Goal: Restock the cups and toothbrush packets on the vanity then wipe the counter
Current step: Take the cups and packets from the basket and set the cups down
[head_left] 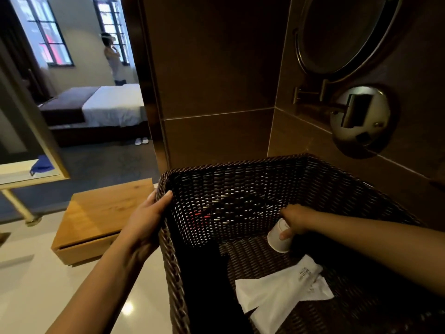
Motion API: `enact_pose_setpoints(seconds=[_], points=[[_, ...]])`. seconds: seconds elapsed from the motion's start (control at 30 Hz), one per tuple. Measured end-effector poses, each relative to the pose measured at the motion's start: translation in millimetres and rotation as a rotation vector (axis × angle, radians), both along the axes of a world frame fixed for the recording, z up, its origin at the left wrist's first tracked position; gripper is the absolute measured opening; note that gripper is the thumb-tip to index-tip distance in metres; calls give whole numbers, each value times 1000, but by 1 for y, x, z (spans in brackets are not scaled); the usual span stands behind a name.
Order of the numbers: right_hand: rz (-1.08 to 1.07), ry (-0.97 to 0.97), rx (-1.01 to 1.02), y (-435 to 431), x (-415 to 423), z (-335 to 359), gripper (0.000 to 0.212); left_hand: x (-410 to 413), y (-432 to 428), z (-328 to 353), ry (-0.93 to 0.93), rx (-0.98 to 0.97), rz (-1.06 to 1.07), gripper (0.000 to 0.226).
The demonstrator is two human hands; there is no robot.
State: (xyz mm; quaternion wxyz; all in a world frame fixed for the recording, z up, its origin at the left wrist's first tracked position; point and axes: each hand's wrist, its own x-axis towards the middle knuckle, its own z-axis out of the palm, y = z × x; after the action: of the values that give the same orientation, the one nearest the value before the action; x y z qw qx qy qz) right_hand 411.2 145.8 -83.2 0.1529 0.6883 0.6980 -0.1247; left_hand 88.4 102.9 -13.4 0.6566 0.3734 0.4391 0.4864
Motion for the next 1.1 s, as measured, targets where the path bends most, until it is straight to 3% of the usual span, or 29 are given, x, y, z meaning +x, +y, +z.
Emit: enact_pose_setpoints(seconds=[0.23,0.43,0.63,0.77,0.87,1.1], points=[[-28,135,12,5,15,-22,72,1,0,0,39,-2,9,39],[-49,116,17,7,11,-41,73,2,-1,2,31,-12,33,40],[-35,201,120,8,0,-48,65,2,-2,3,-16,-35,60,39],[2,315,81,7,-10,-53,53,2,-1,3,1,-37,64,40],[46,312,78,5,-26,-60,63,3,-2,4,9,-34,68,40],[38,394,74,3,-25,-60,64,2,-1,4,13,-45,71,43]])
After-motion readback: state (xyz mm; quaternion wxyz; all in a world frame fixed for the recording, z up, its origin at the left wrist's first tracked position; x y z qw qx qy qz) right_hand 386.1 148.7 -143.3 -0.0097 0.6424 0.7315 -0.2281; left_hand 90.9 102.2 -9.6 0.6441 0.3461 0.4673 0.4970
